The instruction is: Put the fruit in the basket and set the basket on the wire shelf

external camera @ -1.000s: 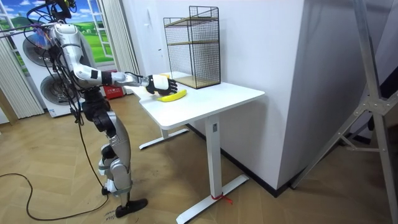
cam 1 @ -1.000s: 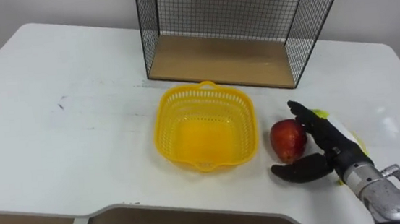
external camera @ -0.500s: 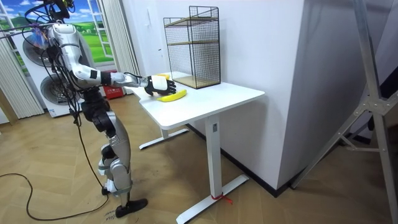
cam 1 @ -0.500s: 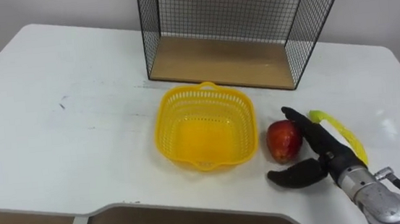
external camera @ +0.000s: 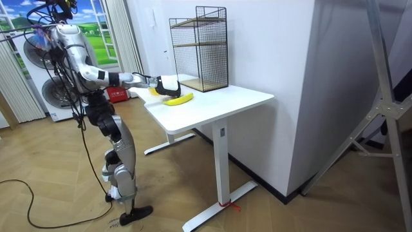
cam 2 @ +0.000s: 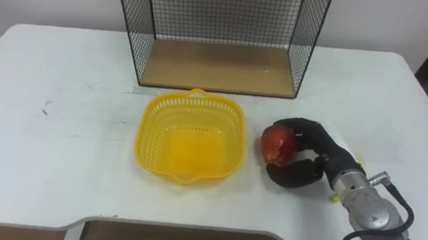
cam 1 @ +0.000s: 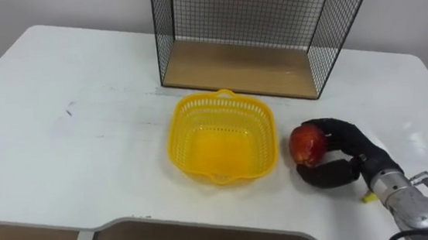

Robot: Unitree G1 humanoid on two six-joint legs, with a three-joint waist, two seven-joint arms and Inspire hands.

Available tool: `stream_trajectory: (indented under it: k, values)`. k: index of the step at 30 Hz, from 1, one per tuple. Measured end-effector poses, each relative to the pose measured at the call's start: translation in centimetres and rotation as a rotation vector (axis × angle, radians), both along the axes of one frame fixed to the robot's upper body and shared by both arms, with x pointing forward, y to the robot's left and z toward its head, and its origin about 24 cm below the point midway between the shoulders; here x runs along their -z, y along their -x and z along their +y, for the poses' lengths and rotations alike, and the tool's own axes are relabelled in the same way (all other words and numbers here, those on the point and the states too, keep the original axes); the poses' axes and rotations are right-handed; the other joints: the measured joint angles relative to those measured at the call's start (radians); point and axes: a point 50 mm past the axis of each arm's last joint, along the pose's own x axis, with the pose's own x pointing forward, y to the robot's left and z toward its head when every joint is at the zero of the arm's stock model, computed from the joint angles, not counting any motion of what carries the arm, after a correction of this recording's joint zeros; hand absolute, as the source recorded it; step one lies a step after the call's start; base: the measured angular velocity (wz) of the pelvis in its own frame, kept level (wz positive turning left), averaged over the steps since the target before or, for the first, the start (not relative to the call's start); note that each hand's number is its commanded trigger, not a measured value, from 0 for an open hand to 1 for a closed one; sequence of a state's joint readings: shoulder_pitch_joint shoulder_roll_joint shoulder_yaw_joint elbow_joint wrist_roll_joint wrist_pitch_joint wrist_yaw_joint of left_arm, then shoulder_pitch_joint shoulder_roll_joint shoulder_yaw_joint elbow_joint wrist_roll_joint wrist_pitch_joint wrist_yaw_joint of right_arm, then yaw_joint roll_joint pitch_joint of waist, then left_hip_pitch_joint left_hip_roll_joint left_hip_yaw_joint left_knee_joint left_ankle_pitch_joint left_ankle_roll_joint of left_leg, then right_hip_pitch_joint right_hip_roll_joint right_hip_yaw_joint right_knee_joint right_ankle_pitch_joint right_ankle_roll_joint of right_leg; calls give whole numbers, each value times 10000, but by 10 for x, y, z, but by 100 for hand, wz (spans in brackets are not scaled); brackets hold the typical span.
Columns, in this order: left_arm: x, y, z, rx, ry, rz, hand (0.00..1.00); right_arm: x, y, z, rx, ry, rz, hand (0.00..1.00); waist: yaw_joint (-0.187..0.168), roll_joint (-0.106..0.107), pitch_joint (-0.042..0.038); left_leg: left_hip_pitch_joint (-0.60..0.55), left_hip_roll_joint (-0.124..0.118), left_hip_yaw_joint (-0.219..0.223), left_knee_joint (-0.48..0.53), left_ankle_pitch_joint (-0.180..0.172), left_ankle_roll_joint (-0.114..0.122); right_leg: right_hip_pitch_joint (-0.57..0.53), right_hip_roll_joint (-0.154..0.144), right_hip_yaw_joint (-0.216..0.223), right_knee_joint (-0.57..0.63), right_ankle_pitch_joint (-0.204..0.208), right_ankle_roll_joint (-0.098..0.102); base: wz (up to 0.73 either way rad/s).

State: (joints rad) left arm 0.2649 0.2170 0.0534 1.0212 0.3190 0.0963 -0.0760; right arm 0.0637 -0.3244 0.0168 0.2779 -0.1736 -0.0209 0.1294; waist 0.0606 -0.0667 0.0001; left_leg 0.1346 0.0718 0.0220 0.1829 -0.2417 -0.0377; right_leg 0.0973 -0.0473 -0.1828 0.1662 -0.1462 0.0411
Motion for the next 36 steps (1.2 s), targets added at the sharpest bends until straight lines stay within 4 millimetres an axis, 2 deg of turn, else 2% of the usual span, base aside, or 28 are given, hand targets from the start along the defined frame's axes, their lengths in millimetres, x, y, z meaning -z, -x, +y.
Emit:
stream_trajectory:
  k: [15, 21, 28, 36]
  values:
    - [1, 3, 1, -122, -92, 289, 0, 5, 1, 2, -12, -181, 220, 100, -6, -11, -2, -27, 0, -60, 42, -12, -14, 40, -6, -52, 22, -1, -3, 1]
    - [1, 6, 1, -170, -115, 405, 0, 4, 1, 0, 55, -356, 226, 100, -81, 44, -31, -37, -4, -65, 55, -12, -14, 43, -3, -55, 17, -1, -3, 0]
    - [1, 7, 2, -286, -126, 328, 0, 6, 4, -2, 534, -846, 129, 100, -139, 154, -59, -26, -2, -63, 57, -11, -14, 54, -6, -55, 51, 0, -3, 0]
    - [1, 13, 0, -425, -91, 402, 0, 4, 6, -11, 1345, -671, -203, 100, -230, 137, -60, 51, -11, -8, 62, -7, -10, 82, -8, 48, 57, 0, -3, -1]
